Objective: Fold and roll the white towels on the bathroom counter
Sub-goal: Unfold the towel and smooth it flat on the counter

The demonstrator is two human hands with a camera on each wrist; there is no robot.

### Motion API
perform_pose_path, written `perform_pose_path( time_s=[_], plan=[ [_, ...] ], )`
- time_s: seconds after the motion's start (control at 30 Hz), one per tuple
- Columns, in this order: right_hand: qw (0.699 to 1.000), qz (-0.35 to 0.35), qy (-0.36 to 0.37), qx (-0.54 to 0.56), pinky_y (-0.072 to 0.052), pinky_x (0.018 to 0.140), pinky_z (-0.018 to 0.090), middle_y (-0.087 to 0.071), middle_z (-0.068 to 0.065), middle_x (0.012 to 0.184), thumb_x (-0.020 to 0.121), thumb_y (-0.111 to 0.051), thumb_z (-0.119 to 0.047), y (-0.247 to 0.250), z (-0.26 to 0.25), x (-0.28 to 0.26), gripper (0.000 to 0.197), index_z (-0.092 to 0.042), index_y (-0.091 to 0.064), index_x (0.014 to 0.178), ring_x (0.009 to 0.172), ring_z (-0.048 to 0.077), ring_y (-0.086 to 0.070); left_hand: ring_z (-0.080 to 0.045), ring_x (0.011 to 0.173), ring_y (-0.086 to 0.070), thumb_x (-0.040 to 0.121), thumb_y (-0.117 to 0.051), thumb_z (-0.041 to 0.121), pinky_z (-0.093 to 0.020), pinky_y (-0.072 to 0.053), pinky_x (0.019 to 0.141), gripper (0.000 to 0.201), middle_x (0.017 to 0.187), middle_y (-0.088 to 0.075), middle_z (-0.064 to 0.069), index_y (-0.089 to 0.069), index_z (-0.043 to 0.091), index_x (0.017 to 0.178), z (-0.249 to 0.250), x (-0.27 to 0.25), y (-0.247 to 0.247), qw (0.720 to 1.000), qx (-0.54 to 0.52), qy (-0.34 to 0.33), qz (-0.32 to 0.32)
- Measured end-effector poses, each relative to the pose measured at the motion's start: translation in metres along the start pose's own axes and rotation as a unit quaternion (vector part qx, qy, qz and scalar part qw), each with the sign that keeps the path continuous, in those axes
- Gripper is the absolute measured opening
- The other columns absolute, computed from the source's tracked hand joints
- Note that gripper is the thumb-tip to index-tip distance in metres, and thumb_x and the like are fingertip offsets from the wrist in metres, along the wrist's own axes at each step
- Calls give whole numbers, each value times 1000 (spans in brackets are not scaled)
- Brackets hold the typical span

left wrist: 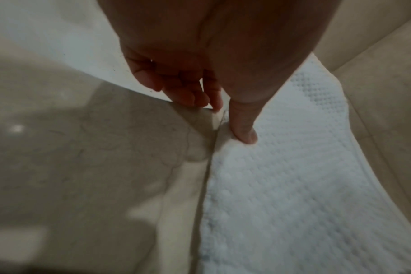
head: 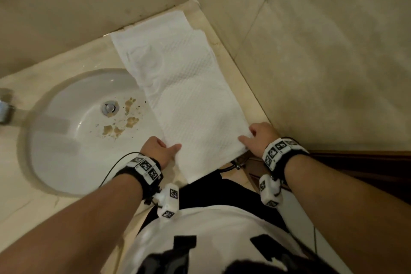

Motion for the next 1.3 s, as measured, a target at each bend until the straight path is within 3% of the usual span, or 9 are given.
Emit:
perform_pose_path(
  time_s=[0.13, 0.37, 0.57, 0.67, 0.8, 0.97, 1.07, 1.2, 1.3],
  plan=[
    [992, 70, -42, 98, -45, 77, 30, -61, 0, 91, 94, -65, -38, -2, 16, -1, 20, -21, -54, 91, 83, 21, -58, -20, 61, -53, 73, -74, 73, -29, -35, 52, 62, 69, -57, -1, -52, 15, 74, 0, -1, 1, 1000, 15, -12, -11],
    [986, 130, -73, 80, -51, 82, 36, -57, 13, 110, 94, -65, -28, -23, 18, 4, 21, -19, -49, 82, 87, 30, -58, -22, 70, -64, 80, -64, 75, -31, -44, 59, 60, 72, -67, -1, -64, 16, 74, -4, -32, 3, 998, 33, -55, -2],
    [983, 141, -55, 101, -53, 91, 41, -55, 14, 128, 93, -64, -29, -29, 16, 0, 38, -14, -52, 125, 108, 34, -61, -22, 70, -71, 89, -64, 62, -35, -57, 73, 57, 68, -75, -5, -78, 9, 72, -18, -51, -16, 995, 19, -56, -83],
    [986, 141, -10, 85, -49, 90, 36, -54, 17, 126, 93, -64, -32, -33, 18, 1, 38, -8, -57, 122, 103, 34, -60, -20, 70, -68, 88, -72, 51, -31, -49, 68, 45, 73, -76, -7, -73, 11, 67, -15, -59, -28, 995, -12, -53, -78],
    [994, 100, 36, 21, -46, 81, 34, -56, 21, 122, 99, -54, -37, -34, 18, -1, 37, -3, -59, 115, 100, 36, -59, -31, 81, -69, 85, -77, 41, -42, -54, 78, 33, 87, -74, -13, -56, 18, 74, -14, -69, -43, 995, -96, -27, -7],
    [994, 64, 80, 49, -38, 106, 34, -53, 16, 142, 105, -44, -30, -33, 1, -6, 44, -7, -48, 142, 130, 33, -50, -26, 77, -63, 83, -80, 43, -38, -53, 79, 34, 83, -66, -4, -56, 19, 84, -20, -76, -39, 957, -249, 7, 147],
    [989, 73, 100, 81, -42, 97, 32, -60, 15, 133, 104, -45, -29, -31, -9, -12, 37, -10, -55, 134, 121, 33, -56, -24, 73, -58, 84, -79, 43, -36, -49, 73, 36, 79, -62, -2, -57, 15, 84, -31, -83, -32, 945, -265, 18, 189],
    [993, 63, 68, 69, -43, 82, 32, -63, 14, 118, 103, -47, -25, -28, 2, -13, 25, -15, -43, 126, 98, 32, -60, -20, 64, -53, 87, -77, 38, -29, -36, 55, 34, 73, -60, -2, -54, 14, 80, -35, -95, -48, 966, -191, -6, 175],
    [977, 127, 123, -116, -49, 75, 39, -61, 16, 109, 99, -51, -26, -26, 9, -13, 28, -12, -41, 122, 90, 34, -58, -23, 70, -55, 88, -75, 35, -30, -38, 57, 30, 78, -58, -2, -55, 13, 82, -29, -96, -69, 971, -147, -17, 186]
  ],
)
Point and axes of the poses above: each hand's wrist, its own x-axis towards the middle knuckle, its own y-axis out of the back of the hand, z = x × y, the point moved 2 cm from there along x, towards the middle knuckle
